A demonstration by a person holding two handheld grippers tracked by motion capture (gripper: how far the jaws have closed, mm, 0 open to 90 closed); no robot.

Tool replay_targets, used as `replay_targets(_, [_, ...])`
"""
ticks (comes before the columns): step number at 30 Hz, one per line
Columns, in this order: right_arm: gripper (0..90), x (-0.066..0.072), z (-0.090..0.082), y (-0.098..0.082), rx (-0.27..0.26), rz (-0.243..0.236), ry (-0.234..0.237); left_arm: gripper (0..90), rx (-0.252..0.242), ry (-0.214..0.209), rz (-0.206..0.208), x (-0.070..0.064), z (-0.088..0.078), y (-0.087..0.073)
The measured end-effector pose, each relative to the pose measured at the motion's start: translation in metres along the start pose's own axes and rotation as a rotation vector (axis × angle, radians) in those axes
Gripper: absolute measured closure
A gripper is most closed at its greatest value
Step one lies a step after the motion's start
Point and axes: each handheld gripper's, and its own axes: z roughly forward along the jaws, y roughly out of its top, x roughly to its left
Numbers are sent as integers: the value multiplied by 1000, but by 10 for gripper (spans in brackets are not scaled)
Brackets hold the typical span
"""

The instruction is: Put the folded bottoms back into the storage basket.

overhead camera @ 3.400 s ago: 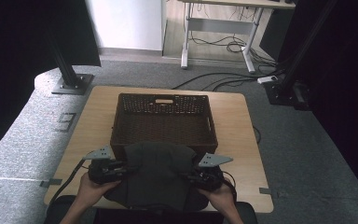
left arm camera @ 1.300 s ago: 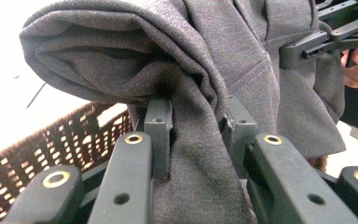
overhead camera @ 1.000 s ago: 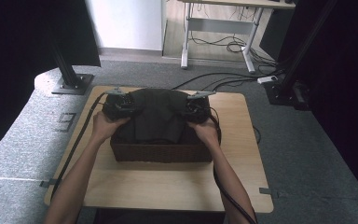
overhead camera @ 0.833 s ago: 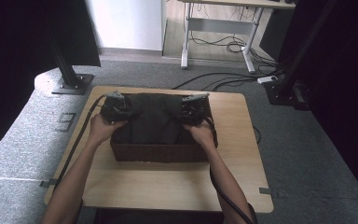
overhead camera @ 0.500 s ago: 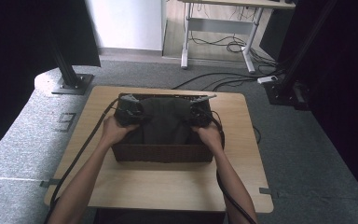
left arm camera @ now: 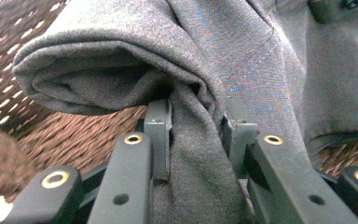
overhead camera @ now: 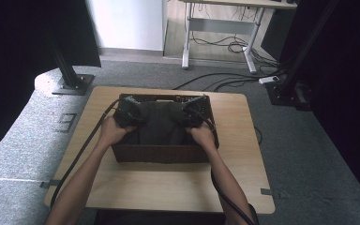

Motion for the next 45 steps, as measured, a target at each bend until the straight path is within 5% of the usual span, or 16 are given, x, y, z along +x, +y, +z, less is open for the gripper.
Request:
replay_targets(7, [681, -8, 0, -4, 60, 12, -55, 674, 52, -1, -11, -12, 25, 10])
replay_targets(9, [667, -11, -1, -6, 68, 11, -71, 661, 77, 44, -9, -14, 32, 12])
replay_targets(11, [591, -12, 2, -5, 83, 14, -77, 580, 89, 89, -26, -13, 32, 13])
replay_targets(12, [422, -12, 2, -4, 70, 0, -125, 438, 93, 126, -27, -11, 29, 13])
replay_targets(13, [422, -12, 2, -4, 70, 0, -125, 438, 91, 163, -21, -10, 26, 13])
replay_targets(14, [335, -14, -2, -3, 26, -9, -151, 336, 86, 186, -12, -8, 21, 12])
replay_targets(15, [297, -16, -5, -2, 10, -2, -143, 327, 76, 195, -15, -7, 16, 11])
replay_targets(24, [264, -19, -36, -4, -69, -10, -166, 307, -11, 186, -43, 5, -21, -4])
replay_targets(34, [276, -36, -80, -41, -112, 6, -243, 333, -108, 180, -75, 5, -55, -38])
replay_targets(38, [280, -37, -93, -55, -137, 9, -231, 322, -132, 168, -69, 1, -64, -47])
replay_targets(45, [220, -34, -111, -74, -181, 0, -193, 237, -213, 86, -57, -9, -84, -66])
